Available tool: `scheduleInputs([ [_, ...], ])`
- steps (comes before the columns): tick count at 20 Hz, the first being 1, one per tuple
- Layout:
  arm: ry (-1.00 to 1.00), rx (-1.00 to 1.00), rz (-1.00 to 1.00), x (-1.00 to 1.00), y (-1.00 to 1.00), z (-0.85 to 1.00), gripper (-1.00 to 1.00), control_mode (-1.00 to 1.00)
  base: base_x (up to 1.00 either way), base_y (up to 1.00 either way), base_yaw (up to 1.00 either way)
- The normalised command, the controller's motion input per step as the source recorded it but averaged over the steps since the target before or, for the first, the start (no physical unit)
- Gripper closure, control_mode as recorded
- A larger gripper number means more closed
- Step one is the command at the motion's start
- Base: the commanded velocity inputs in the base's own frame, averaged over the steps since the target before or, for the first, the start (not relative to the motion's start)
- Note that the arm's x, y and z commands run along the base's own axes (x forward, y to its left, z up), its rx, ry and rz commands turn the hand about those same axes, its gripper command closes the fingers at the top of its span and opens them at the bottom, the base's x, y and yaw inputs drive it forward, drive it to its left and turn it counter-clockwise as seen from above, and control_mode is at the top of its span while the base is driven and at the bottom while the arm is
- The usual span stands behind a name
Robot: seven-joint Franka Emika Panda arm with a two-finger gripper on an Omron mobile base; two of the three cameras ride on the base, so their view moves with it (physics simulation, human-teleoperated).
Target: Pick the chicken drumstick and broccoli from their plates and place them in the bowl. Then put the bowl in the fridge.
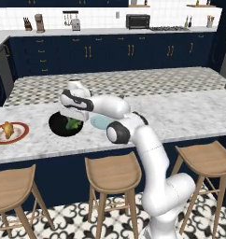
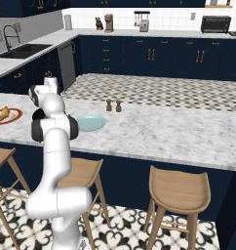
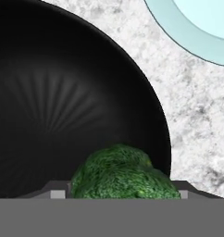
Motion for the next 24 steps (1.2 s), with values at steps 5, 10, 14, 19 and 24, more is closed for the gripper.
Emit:
scheduleInputs([
  [5,0.00,0.00,0.00,0.00,0.00,-0.05,1.00,-1.00,0.00,0.00,0.00],
  [10,0.00,0.00,0.00,0.00,0.00,0.00,-1.00,-1.00,0.00,0.00,0.00],
  [14,0.00,0.00,0.00,0.00,0.00,0.00,-1.00,-1.00,0.00,0.00,0.00],
  [19,-0.05,0.00,0.00,-0.01,0.00,0.02,-1.00,-1.00,0.00,0.00,0.00],
  [24,-0.09,0.00,0.01,-0.14,-0.14,0.36,-1.00,-1.00,0.00,0.00,0.00],
])
